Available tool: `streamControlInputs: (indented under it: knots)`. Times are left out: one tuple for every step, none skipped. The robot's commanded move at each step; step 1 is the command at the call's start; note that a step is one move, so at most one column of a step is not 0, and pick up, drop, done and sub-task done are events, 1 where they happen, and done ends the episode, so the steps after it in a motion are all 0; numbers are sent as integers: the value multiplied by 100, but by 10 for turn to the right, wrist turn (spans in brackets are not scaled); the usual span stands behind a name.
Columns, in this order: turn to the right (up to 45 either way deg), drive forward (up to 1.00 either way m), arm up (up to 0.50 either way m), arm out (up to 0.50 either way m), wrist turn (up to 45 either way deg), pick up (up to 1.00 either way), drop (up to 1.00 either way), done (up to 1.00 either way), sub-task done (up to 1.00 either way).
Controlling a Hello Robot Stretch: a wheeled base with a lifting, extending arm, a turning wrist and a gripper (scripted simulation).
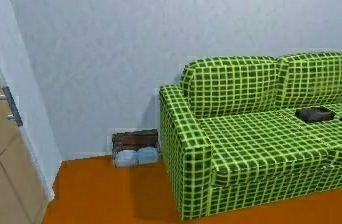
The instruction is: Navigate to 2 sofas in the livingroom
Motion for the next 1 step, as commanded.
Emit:
streamControlInputs:
  knots:
    - [90,0,0,0,0,0,0,0,0]
